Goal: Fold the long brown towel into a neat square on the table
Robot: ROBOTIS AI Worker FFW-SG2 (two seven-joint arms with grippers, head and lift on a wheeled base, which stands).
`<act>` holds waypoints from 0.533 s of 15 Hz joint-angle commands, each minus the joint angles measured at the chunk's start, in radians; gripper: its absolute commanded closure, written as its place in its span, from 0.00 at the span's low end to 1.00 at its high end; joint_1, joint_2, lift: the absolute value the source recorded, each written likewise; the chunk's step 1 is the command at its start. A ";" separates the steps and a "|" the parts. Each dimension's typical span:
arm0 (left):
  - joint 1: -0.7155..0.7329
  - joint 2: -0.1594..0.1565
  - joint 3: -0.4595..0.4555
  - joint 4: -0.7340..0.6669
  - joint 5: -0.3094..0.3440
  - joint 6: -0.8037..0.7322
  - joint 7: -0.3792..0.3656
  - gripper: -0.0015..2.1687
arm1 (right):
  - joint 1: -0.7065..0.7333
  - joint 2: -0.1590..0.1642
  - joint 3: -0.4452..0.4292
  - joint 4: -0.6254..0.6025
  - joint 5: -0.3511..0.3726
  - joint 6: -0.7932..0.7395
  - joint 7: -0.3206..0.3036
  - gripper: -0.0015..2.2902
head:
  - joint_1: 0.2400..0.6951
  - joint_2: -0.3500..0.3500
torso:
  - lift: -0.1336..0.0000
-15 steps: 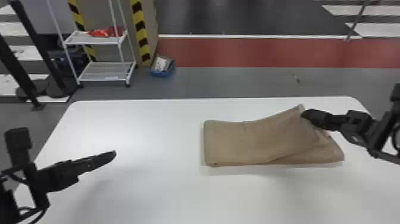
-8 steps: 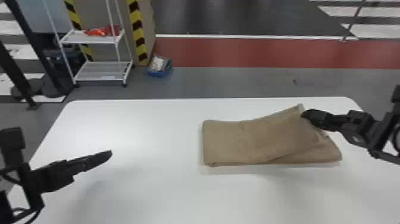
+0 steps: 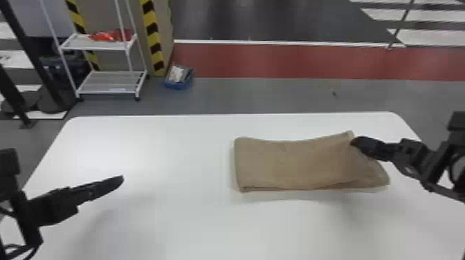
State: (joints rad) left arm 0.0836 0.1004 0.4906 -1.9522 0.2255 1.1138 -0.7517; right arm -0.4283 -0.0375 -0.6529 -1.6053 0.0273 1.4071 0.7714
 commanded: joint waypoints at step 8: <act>-0.002 -0.002 -0.003 0.007 -0.002 -0.004 0.008 0.04 | -0.061 -0.053 -0.045 -0.036 -0.053 0.151 0.008 0.43 | 1.00 0.42 | 0.07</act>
State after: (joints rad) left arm 0.0808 0.0981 0.4864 -1.9451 0.2242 1.1100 -0.7450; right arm -0.4715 -0.0859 -0.6841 -1.6034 -0.0096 1.4942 0.7789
